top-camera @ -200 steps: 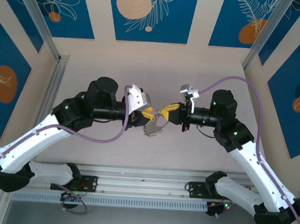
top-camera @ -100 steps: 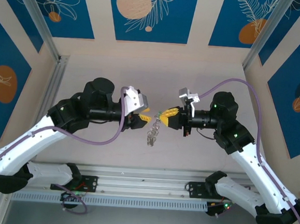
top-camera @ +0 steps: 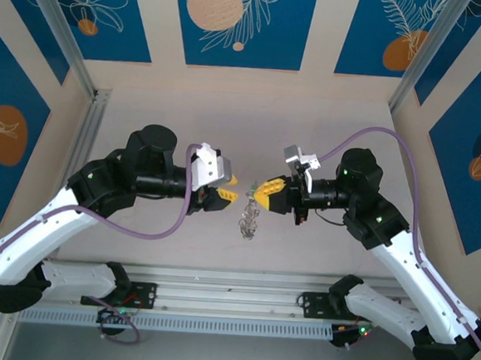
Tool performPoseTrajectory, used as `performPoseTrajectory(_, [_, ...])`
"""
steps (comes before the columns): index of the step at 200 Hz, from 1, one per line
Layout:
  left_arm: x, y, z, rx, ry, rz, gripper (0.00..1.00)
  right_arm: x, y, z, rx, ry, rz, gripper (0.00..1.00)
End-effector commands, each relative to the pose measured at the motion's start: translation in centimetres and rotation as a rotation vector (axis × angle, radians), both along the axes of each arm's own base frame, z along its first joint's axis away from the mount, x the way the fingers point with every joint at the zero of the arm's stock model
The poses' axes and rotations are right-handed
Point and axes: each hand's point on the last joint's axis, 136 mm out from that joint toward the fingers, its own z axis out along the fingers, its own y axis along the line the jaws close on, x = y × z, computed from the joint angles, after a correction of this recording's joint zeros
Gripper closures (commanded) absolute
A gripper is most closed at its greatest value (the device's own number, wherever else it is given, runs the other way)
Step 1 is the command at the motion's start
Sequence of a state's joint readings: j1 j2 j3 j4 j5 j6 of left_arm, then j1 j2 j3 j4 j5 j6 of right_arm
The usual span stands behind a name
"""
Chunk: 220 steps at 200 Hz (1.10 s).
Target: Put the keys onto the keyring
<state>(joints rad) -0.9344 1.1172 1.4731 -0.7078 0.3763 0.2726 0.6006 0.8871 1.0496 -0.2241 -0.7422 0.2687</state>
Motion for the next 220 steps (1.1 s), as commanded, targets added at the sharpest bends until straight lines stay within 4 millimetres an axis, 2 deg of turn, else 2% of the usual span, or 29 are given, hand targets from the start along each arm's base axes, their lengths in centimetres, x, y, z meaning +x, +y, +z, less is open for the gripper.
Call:
performPoseTrajectory(1, [-1.1,0.0,1.0,-0.018,-0.027,-0.055,0.67,-0.9,0.0,1.9,0.033,-0.057,0.037,1.00])
performPoseTrajectory(135, [-1.5,-1.6,1.1,-0.019,-0.051,-0.126,0.72,-0.9,0.5,1.9,0.030,-0.052,0.055,1.00])
performPoseTrajectory(220, [-1.7,-1.7,1.1,-0.006,-0.057,-0.138,0.83,-0.9,0.5,2.1,0.031,-0.054,0.054,1.00])
